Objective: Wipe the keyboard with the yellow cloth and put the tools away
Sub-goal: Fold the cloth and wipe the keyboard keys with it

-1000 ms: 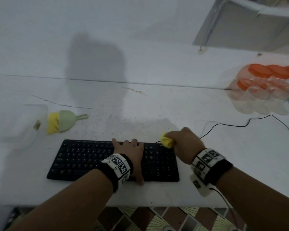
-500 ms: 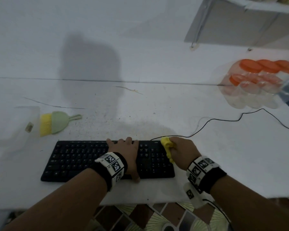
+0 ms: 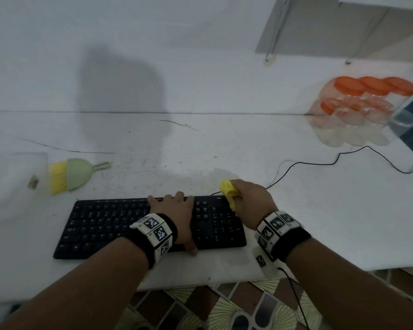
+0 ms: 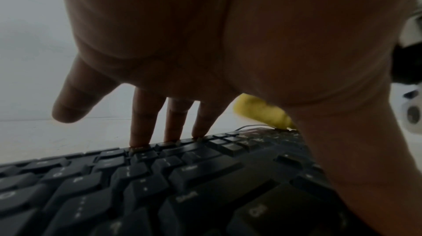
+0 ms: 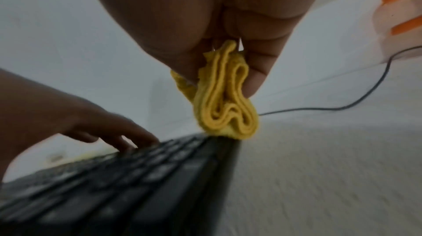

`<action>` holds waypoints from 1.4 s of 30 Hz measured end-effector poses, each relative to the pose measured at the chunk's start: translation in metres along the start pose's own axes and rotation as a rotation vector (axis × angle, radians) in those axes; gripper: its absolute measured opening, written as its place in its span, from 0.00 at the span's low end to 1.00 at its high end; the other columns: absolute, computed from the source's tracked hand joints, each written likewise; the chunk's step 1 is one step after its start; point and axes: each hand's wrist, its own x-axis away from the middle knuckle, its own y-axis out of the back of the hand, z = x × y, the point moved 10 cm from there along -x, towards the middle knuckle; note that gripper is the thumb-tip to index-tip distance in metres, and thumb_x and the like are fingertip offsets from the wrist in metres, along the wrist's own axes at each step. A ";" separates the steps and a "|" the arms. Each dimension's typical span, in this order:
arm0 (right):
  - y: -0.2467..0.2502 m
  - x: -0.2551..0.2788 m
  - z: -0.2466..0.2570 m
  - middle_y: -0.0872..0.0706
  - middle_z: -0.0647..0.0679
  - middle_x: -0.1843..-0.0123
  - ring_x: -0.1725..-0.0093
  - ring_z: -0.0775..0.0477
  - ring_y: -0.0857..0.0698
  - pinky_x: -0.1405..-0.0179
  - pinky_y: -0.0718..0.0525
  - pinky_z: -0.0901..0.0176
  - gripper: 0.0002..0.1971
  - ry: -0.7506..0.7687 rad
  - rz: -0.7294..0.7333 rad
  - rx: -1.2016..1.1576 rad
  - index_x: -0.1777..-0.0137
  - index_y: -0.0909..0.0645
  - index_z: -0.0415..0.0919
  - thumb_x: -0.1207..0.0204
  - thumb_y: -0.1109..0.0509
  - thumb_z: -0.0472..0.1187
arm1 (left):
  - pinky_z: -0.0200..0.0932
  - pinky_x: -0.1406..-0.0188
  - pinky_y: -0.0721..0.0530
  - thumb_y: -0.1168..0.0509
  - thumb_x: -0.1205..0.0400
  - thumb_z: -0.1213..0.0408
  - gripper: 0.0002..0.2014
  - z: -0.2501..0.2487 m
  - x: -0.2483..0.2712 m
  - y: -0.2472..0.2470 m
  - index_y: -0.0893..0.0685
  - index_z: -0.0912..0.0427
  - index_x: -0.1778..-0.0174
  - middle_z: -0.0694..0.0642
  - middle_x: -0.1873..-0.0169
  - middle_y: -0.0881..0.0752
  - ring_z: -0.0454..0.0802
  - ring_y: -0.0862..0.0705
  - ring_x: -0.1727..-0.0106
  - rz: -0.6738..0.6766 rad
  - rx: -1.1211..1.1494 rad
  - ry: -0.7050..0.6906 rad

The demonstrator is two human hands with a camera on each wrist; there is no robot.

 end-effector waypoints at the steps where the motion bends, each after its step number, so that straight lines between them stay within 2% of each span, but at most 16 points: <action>1: -0.009 -0.003 -0.002 0.09 0.50 0.52 0.51 0.44 0.12 0.46 0.15 0.55 0.08 -0.018 0.041 0.008 0.48 0.15 0.51 0.19 0.35 0.47 | 0.87 0.24 0.40 0.20 0.47 0.23 0.71 0.000 0.000 0.000 0.46 0.48 0.12 0.54 0.20 0.33 0.63 0.30 0.19 -0.001 0.007 -0.002; 5: -0.022 0.044 -0.005 0.11 0.47 0.46 0.46 0.41 0.13 0.48 0.19 0.57 0.12 -0.009 0.173 0.144 0.45 0.14 0.48 0.24 0.35 0.40 | 0.86 0.23 0.40 0.20 0.46 0.24 0.70 0.001 -0.001 -0.001 0.46 0.48 0.12 0.55 0.20 0.33 0.63 0.30 0.19 0.004 0.013 -0.002; 8: -0.029 0.079 0.001 0.13 0.49 0.55 0.53 0.44 0.15 0.54 0.19 0.56 0.10 0.007 0.321 0.150 0.54 0.16 0.48 0.26 0.39 0.44 | 0.85 0.23 0.40 0.20 0.46 0.24 0.70 0.000 -0.001 0.000 0.46 0.49 0.12 0.55 0.21 0.33 0.63 0.30 0.20 -0.003 -0.003 -0.002; 10: -0.014 0.061 0.010 0.22 0.53 0.66 0.64 0.48 0.21 0.63 0.25 0.57 0.08 0.009 0.209 0.137 0.66 0.26 0.51 0.27 0.41 0.47 | 0.85 0.24 0.40 0.21 0.46 0.23 0.70 0.001 -0.001 0.000 0.46 0.49 0.12 0.55 0.21 0.33 0.63 0.30 0.20 -0.008 -0.005 -0.004; 12: -0.001 0.035 0.021 0.26 0.54 0.68 0.67 0.48 0.24 0.64 0.28 0.59 0.09 -0.004 0.049 0.080 0.66 0.26 0.52 0.24 0.37 0.44 | 0.86 0.24 0.40 0.21 0.47 0.23 0.71 0.002 -0.001 -0.001 0.46 0.48 0.12 0.55 0.20 0.33 0.63 0.30 0.19 -0.010 -0.004 -0.004; 14: -0.014 0.026 0.033 0.24 0.52 0.68 0.65 0.44 0.19 0.64 0.24 0.58 0.07 -0.010 0.089 0.081 0.63 0.21 0.49 0.24 0.36 0.41 | 0.87 0.23 0.41 0.21 0.47 0.23 0.72 0.002 -0.001 -0.002 0.48 0.49 0.11 0.55 0.18 0.35 0.64 0.32 0.18 -0.003 -0.002 0.000; 17: -0.043 0.042 0.028 0.20 0.46 0.54 0.53 0.40 0.16 0.57 0.24 0.57 0.06 -0.029 0.247 0.171 0.52 0.18 0.48 0.24 0.36 0.42 | 0.86 0.23 0.41 0.21 0.46 0.23 0.74 0.002 -0.002 -0.002 0.50 0.50 0.10 0.56 0.17 0.36 0.65 0.33 0.17 -0.001 -0.015 0.005; 19: -0.037 0.052 0.025 0.24 0.51 0.61 0.59 0.44 0.20 0.60 0.25 0.57 0.06 -0.017 0.285 0.168 0.61 0.23 0.50 0.23 0.36 0.42 | 0.86 0.23 0.42 0.21 0.46 0.23 0.74 0.003 -0.002 -0.002 0.50 0.50 0.10 0.57 0.17 0.36 0.66 0.33 0.17 -0.001 -0.010 0.002; 21: -0.021 0.044 0.032 0.29 0.55 0.69 0.68 0.50 0.24 0.68 0.27 0.60 0.10 0.006 0.210 0.133 0.66 0.28 0.49 0.22 0.37 0.40 | 0.86 0.23 0.42 0.21 0.46 0.23 0.73 0.003 -0.003 -0.002 0.50 0.50 0.10 0.57 0.17 0.36 0.66 0.33 0.17 -0.003 -0.010 -0.004; 23: -0.010 0.031 0.038 0.27 0.56 0.67 0.69 0.53 0.25 0.69 0.31 0.65 0.08 0.004 0.071 0.072 0.62 0.23 0.51 0.21 0.37 0.40 | 0.86 0.23 0.41 0.21 0.46 0.22 0.73 0.003 -0.003 -0.002 0.48 0.50 0.11 0.57 0.18 0.35 0.65 0.32 0.18 -0.012 -0.008 -0.012; 24: -0.013 0.025 0.041 0.24 0.52 0.62 0.65 0.48 0.21 0.65 0.30 0.63 0.06 -0.006 0.050 0.057 0.56 0.19 0.49 0.21 0.38 0.42 | 0.86 0.24 0.41 0.21 0.47 0.22 0.73 0.003 -0.003 -0.002 0.47 0.50 0.11 0.57 0.18 0.34 0.65 0.32 0.18 -0.018 -0.008 -0.014; 26: -0.034 0.025 0.043 0.19 0.44 0.50 0.52 0.39 0.16 0.56 0.24 0.56 0.13 -0.018 0.134 0.090 0.44 0.17 0.47 0.22 0.40 0.45 | 0.86 0.24 0.40 0.21 0.47 0.22 0.73 0.003 -0.004 -0.002 0.47 0.50 0.11 0.57 0.19 0.34 0.65 0.31 0.19 -0.023 -0.009 -0.017; 28: -0.048 0.036 0.041 0.19 0.42 0.45 0.47 0.38 0.17 0.51 0.22 0.54 0.14 -0.014 0.241 0.146 0.39 0.17 0.46 0.22 0.37 0.44 | 0.86 0.24 0.40 0.21 0.47 0.22 0.73 0.003 -0.005 -0.002 0.49 0.50 0.11 0.57 0.19 0.34 0.66 0.32 0.18 -0.025 -0.016 -0.018; 32: -0.054 0.057 0.042 0.16 0.45 0.48 0.54 0.46 0.18 0.57 0.28 0.61 0.11 0.063 0.330 0.197 0.47 0.14 0.43 0.24 0.35 0.42 | 0.85 0.24 0.38 0.21 0.47 0.22 0.72 0.003 -0.006 -0.003 0.47 0.50 0.11 0.57 0.20 0.33 0.65 0.31 0.19 -0.032 -0.019 -0.024; 36: -0.041 0.039 0.052 0.21 0.46 0.47 0.52 0.43 0.18 0.57 0.29 0.59 0.12 0.058 0.124 0.130 0.41 0.19 0.47 0.23 0.36 0.43 | 0.85 0.24 0.39 0.22 0.46 0.22 0.73 0.004 -0.005 -0.004 0.49 0.50 0.11 0.56 0.18 0.35 0.66 0.32 0.18 -0.042 -0.021 -0.024; 42: -0.060 0.071 0.059 0.20 0.46 0.44 0.51 0.45 0.17 0.57 0.24 0.62 0.14 0.091 0.290 0.151 0.39 0.18 0.48 0.21 0.37 0.44 | 0.85 0.24 0.40 0.22 0.46 0.22 0.72 0.006 -0.006 -0.005 0.48 0.49 0.11 0.57 0.19 0.34 0.65 0.31 0.19 -0.062 -0.006 -0.020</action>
